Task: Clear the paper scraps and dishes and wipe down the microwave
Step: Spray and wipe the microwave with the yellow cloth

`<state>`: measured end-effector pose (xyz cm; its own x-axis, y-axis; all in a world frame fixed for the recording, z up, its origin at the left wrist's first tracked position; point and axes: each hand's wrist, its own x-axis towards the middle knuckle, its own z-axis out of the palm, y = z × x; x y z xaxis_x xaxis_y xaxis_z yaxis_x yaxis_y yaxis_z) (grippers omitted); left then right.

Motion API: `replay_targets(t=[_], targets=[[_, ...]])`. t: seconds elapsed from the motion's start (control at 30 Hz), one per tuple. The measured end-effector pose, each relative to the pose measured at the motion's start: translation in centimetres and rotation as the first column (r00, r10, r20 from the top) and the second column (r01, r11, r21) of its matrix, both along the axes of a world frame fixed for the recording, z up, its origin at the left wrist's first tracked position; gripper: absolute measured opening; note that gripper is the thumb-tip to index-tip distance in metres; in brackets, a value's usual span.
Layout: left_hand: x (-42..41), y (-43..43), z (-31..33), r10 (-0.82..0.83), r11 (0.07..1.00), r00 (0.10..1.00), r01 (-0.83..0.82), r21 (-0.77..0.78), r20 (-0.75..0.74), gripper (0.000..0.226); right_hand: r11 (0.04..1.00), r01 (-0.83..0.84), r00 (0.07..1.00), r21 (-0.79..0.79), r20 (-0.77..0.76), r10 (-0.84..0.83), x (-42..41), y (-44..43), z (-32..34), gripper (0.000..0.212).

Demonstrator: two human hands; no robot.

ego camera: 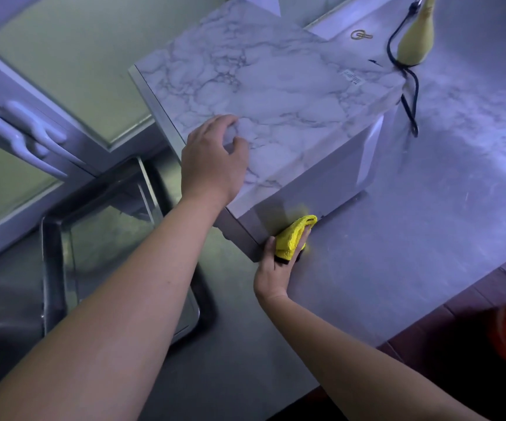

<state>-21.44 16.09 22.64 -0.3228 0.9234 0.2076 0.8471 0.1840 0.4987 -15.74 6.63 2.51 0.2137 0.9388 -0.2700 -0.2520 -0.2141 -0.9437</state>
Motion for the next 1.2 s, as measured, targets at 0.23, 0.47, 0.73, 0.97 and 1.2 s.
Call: replay_targets(t=[0.23, 0.47, 0.73, 0.97, 1.2], targets=[[0.3, -0.4, 0.4, 0.006, 1.000, 1.000, -0.005, -0.027, 0.021, 0.043, 0.795, -0.192, 0.846, -0.576, -0.508, -0.163, 8.4, 2.6, 1.8, 0.034], [0.2, -0.4, 0.2, 0.014, 0.999, 1.000, -0.014, -0.033, -0.018, 0.043, 0.846, -0.066, 0.893, -0.529, -0.409, -0.186, 23.1, 4.7, 2.7, 0.024], [-0.1, -0.1, -0.2, 0.014, 1.000, 0.999, -0.015, -0.022, -0.034, 0.043, 0.892, -0.031, 0.955, -0.451, -0.277, -0.107, 34.1, 10.6, 4.6, 0.034], [-0.1, 0.0, -0.2, 0.021, 1.000, 0.999, -0.021, -0.010, -0.042, 0.041, 0.854, 0.074, 0.994, -0.514, -0.034, -0.106, 39.1, 15.3, 1.7, 0.038], [-0.2, 0.2, -0.3, 0.023, 1.000, 0.999, -0.023, 0.002, -0.038, 0.040, 0.870, 0.274, 0.757, -0.410, 0.650, 0.068, 41.1, 16.6, 0.7, 0.056]])
